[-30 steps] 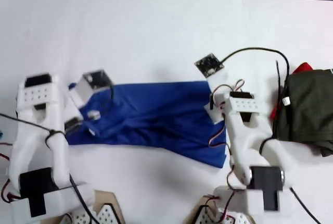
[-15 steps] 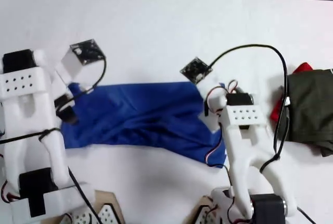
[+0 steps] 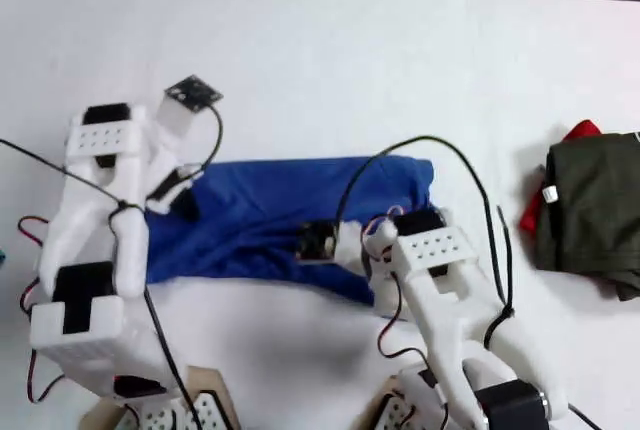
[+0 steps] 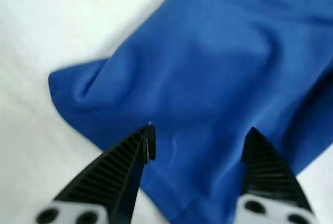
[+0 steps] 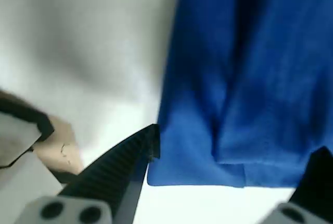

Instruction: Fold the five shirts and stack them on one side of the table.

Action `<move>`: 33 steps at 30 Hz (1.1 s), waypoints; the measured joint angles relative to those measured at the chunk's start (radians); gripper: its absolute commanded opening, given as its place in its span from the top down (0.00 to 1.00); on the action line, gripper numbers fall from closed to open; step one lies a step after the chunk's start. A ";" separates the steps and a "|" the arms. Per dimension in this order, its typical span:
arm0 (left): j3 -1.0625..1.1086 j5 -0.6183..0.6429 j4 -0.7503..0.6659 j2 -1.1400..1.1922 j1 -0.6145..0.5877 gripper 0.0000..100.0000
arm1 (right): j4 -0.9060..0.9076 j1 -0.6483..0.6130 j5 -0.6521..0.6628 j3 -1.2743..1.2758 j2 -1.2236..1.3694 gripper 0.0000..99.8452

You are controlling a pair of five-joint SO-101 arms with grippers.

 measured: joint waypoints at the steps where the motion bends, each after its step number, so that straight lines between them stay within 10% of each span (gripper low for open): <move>1: 0.000 0.017 -0.009 0.014 0.014 0.71 | -0.002 0.000 0.017 0.000 0.000 0.57; 21: -0.014 0.183 -0.077 0.201 0.074 0.71 | -0.118 0.061 -0.107 -0.138 0.015 0.57; 33: -0.014 0.183 -0.077 0.201 0.074 0.71 | -0.117 -0.110 -0.164 -0.157 0.265 0.58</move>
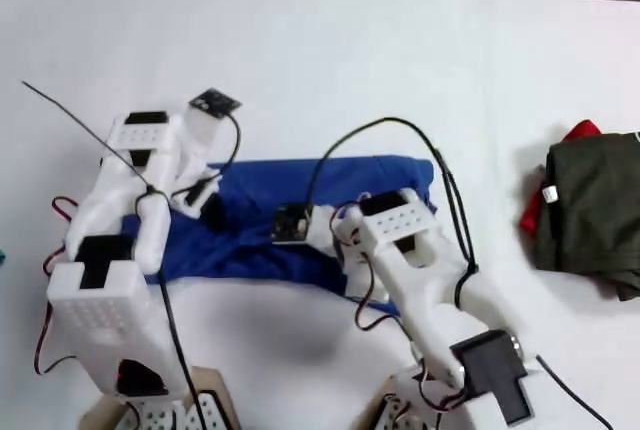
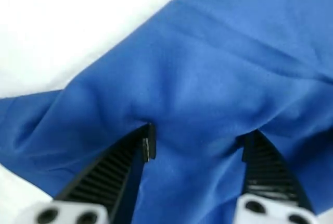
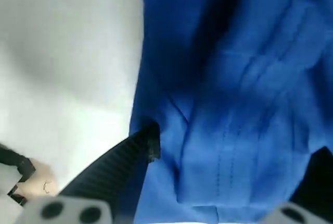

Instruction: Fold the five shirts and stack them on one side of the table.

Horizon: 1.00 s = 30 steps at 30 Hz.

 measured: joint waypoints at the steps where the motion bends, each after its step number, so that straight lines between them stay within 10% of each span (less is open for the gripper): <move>1: 0.000 0.000 0.000 0.000 0.000 0.71 | -0.014 0.002 0.000 -0.003 0.002 0.61; 11: 0.000 0.000 0.000 0.000 0.000 0.71 | -0.094 0.120 0.002 -0.101 0.002 0.94; 30: 0.000 0.000 0.000 0.000 0.000 0.71 | -0.075 0.124 0.002 -0.222 0.005 0.95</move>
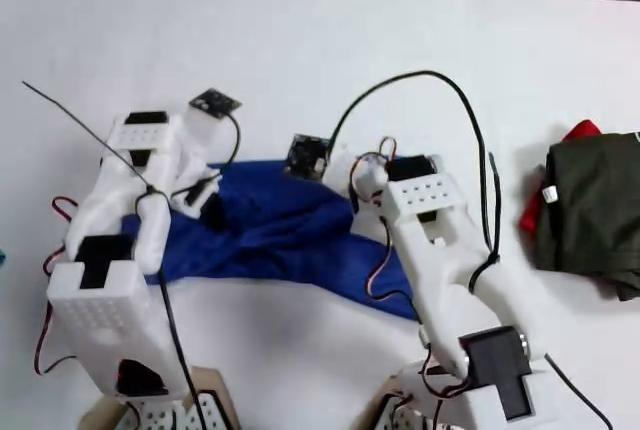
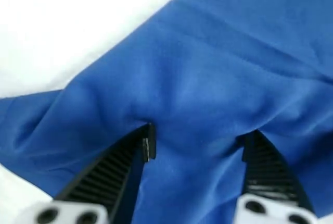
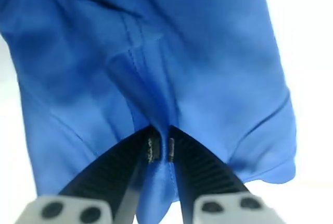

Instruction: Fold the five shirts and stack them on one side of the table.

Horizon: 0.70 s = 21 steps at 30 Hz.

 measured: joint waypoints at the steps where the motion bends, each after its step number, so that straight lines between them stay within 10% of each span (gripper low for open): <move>1: 0.000 0.000 0.000 0.000 0.000 0.71 | 0.011 0.000 0.000 0.000 0.000 0.93; 8: 0.000 0.000 0.000 0.000 0.000 0.71 | 0.143 0.000 0.000 0.000 0.000 0.62; 21: 0.000 0.000 0.000 0.000 0.000 0.71 | 0.370 -0.187 0.026 0.110 -0.106 0.61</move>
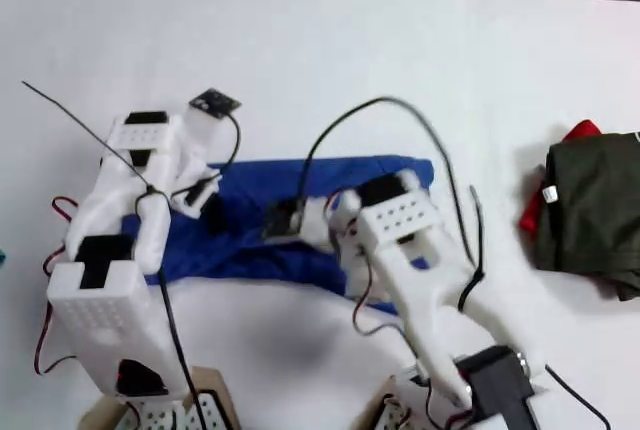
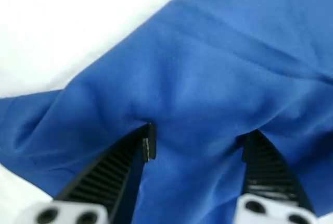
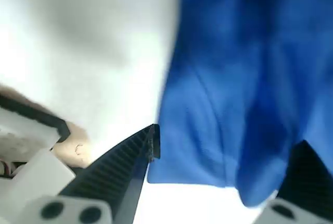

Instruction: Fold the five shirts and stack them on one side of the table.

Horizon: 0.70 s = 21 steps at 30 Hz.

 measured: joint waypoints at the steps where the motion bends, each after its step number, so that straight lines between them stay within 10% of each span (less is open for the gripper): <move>1: 0.000 0.000 0.000 0.000 0.000 0.71 | -0.018 -0.009 0.003 0.015 -0.005 0.61; 21: 0.000 0.000 0.000 0.000 0.000 0.71 | -0.416 0.023 -0.235 -0.196 0.301 0.64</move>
